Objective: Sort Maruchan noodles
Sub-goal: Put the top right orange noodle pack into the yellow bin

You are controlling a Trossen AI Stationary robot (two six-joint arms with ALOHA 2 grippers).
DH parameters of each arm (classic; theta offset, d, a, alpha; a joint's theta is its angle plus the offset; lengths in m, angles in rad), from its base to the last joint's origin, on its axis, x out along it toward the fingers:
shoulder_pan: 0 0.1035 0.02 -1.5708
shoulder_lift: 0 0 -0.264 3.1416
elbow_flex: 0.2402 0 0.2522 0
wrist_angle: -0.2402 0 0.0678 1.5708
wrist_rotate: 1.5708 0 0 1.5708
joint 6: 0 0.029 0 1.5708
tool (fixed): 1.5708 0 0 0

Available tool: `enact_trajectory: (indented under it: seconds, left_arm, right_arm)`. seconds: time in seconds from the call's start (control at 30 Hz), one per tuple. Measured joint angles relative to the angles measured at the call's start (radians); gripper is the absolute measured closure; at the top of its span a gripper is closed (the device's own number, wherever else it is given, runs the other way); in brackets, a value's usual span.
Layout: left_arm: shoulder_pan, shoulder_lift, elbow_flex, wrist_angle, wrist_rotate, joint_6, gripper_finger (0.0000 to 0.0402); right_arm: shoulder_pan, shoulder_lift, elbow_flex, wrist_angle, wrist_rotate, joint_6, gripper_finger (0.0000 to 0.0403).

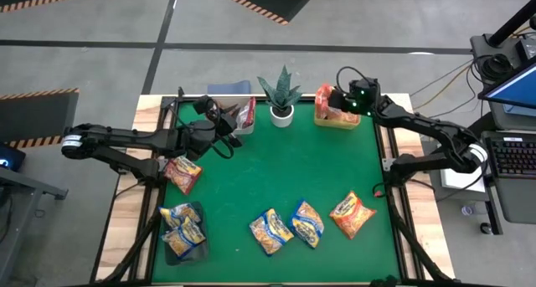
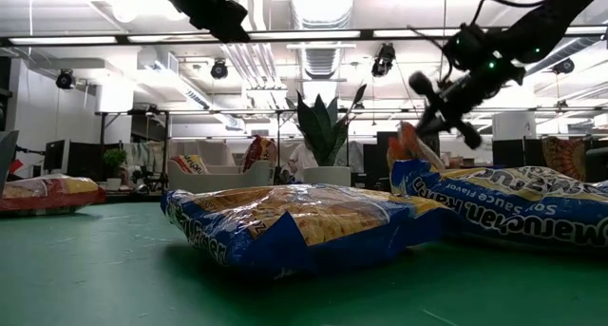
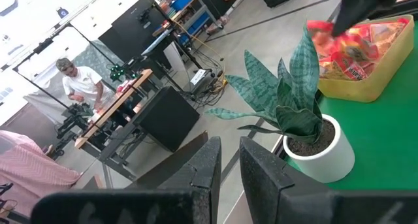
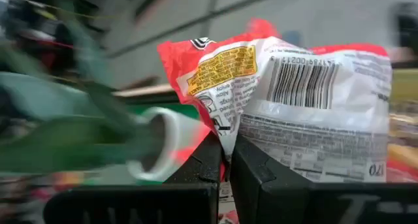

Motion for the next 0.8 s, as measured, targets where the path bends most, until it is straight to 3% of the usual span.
enact_trajectory:
  seconds: [0.1, 0.27, 0.37, 0.63, 0.8]
  left_arm:
    - [0.0, 0.0, 0.0, 0.0, 0.0, 0.0, 0.0363]
    - [0.0, 0.0, 0.0, 0.0, 0.0, 0.0, 0.0363]
    - [0.0, 0.0, 0.0, 0.001, 0.0, 0.0, 0.0363]
    - [0.0, 0.0, 0.0, 0.001, 0.0, 0.0, 0.0363]
    - [0.0, 0.0, 0.0, 0.001, 0.0, 0.0, 0.0363]
  right_arm:
    - [-0.002, -0.006, 0.01, -0.029, 0.038, 0.01, 0.0394]
    - [-0.009, 0.001, 0.011, -0.254, 0.316, -0.074, 0.0394]
    - [-0.008, 0.003, 0.011, -0.337, 0.4, -0.113, 0.0394]
    - [-0.008, 0.004, 0.009, -0.317, 0.402, -0.193, 0.0383]
    - [-0.006, 0.014, 0.009, -0.258, 0.325, -0.21, 0.0365]
